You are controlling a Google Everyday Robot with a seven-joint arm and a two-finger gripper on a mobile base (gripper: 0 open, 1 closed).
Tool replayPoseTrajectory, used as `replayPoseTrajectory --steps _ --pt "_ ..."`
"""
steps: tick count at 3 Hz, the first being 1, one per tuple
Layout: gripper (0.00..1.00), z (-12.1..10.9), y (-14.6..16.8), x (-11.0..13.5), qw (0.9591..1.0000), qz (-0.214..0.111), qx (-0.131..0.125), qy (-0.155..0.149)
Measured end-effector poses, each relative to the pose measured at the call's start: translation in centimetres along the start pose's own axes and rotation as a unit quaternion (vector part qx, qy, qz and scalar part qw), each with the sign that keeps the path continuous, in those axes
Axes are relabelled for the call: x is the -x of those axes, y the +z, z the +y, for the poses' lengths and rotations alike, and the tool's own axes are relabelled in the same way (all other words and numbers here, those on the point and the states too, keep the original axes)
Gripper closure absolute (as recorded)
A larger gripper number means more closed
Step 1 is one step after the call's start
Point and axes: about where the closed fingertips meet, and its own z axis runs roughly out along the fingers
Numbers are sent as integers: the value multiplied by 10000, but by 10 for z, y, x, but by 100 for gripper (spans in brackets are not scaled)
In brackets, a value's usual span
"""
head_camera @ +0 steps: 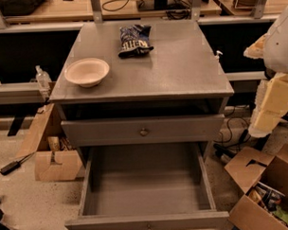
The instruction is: Place blue chip bag into middle drawer
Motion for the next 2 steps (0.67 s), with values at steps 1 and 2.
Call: replayPoseTrajectory --steps 1,2 --pt "0 0 0 0 10000 -1 -1 0" --pt "0 -6 0 2 9997 -136 -173 -54"
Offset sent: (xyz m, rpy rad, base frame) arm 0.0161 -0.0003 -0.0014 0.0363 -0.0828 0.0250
